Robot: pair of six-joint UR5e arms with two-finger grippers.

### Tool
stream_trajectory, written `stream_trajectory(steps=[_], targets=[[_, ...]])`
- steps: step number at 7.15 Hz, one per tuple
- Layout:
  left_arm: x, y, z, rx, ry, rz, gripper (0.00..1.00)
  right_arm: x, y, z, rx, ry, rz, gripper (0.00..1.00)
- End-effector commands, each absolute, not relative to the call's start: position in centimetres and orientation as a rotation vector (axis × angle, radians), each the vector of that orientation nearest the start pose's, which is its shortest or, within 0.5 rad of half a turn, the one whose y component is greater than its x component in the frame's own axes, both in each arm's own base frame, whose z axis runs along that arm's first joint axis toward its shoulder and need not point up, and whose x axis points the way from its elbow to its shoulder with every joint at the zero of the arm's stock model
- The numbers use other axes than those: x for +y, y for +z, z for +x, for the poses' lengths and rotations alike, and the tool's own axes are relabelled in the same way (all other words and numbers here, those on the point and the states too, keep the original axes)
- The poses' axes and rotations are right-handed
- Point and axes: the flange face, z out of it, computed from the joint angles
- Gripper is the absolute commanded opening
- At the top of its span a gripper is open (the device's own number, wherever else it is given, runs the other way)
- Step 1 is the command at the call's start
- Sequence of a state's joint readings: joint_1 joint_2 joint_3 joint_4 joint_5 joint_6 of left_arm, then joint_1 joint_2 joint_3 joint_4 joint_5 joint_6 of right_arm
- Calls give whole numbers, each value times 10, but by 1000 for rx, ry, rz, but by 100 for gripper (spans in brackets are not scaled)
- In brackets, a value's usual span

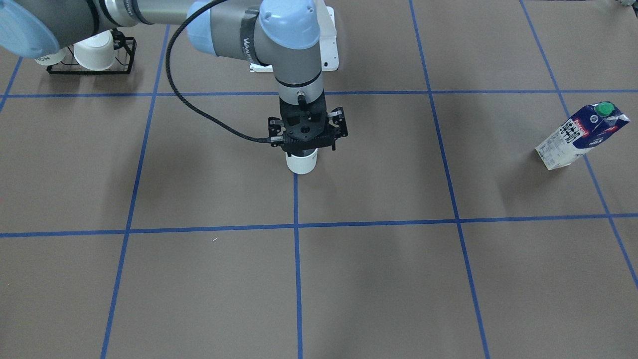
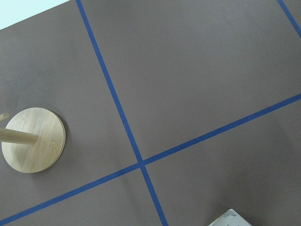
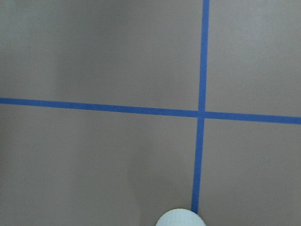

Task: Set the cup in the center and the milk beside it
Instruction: 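Set the mug down at center, open the right gripper and withdraw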

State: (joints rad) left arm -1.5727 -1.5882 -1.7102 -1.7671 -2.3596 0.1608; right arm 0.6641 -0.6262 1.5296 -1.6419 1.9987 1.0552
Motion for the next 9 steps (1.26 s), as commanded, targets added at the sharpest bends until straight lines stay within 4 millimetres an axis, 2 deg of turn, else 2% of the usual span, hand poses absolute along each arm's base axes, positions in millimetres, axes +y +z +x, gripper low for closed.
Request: stream_trajectory(steps=[1,2,3,4,5,6,7,8,9], targets=[[-508,557,-63,752,289,408,98,-607,162,-380,-923,-146,127,100],[-507,555,-63,762,254,395,98,-632,217,-328,-866,-222,188,100],[-485,548,-63,785,127,355,98,-654,272,-262,-816,-285,234,100],[-457,544,-62,795,81,358,98,-662,331,-203,-788,-333,239,100],[-435,548,-62,803,36,343,98,-659,394,-138,-762,-319,222,100],[-422,557,-60,814,-8,332,98,-646,455,-86,-731,-333,203,100],[-410,567,-51,826,-32,304,98,-619,516,-41,-714,-315,166,100],[-394,577,-38,838,-35,288,98,-577,577,2,-697,-253,115,100],[-389,577,-17,867,-60,268,98,-529,640,29,-651,-293,116,100]])
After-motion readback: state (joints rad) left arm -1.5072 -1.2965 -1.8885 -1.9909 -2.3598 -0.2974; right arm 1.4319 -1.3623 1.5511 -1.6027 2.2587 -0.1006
